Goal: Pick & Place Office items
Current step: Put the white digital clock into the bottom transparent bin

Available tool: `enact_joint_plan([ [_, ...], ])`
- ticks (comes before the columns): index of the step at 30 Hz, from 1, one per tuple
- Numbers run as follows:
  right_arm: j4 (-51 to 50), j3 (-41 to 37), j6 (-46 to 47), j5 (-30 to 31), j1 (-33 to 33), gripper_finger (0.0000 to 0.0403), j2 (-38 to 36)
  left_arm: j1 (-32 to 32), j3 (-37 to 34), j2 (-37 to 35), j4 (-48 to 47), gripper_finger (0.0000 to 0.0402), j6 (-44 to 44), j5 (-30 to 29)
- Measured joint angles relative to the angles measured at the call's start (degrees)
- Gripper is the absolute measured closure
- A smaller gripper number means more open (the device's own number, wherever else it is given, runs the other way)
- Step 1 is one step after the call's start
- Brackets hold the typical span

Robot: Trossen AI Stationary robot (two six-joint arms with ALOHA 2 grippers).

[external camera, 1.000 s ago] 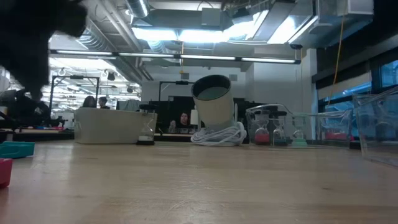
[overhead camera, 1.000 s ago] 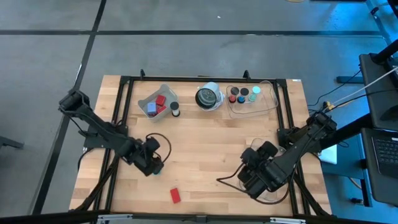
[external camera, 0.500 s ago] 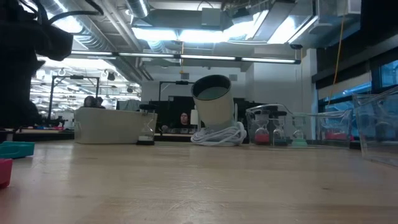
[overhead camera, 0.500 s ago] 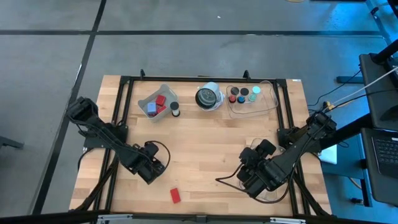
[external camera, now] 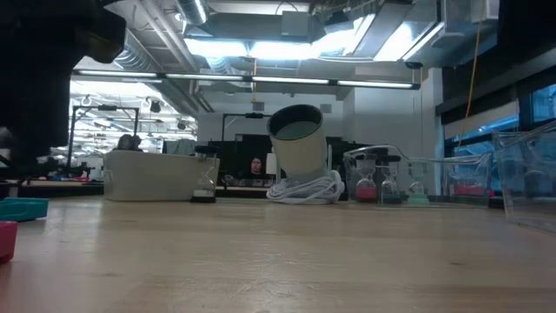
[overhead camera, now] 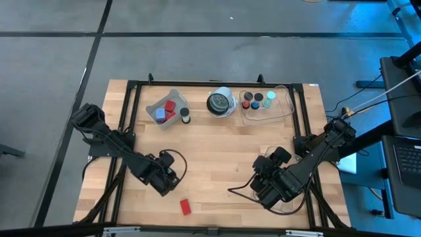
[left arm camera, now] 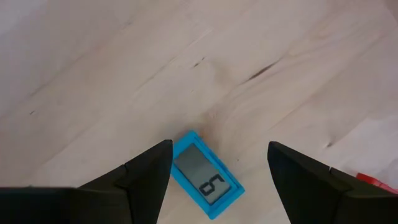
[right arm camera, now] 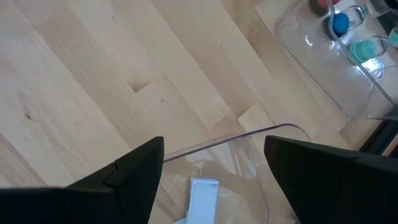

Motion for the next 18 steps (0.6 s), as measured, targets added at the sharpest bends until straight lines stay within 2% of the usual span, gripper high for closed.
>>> enact_joint_plan([
  [6, 0.0, 0.0, -0.02, 0.0, 0.0, 0.0122, 0.01, -0.58, 0.12, 0.0, 1.54, 0.0142, -1.99, 5.52],
  [13, 0.0, -0.02, -1.81, 2.14, 0.0, 0.0122, 0.01, -3.23, 0.14, 1.73, 1.26, 0.0142, -12.44, 1.57],
  [18, 0.0, -0.02, -3.24, 3.02, -0.02, 0.0122, 0.01, -2.96, 0.14, 5.3, 0.83, 0.0142, -14.07, 5.26],
])
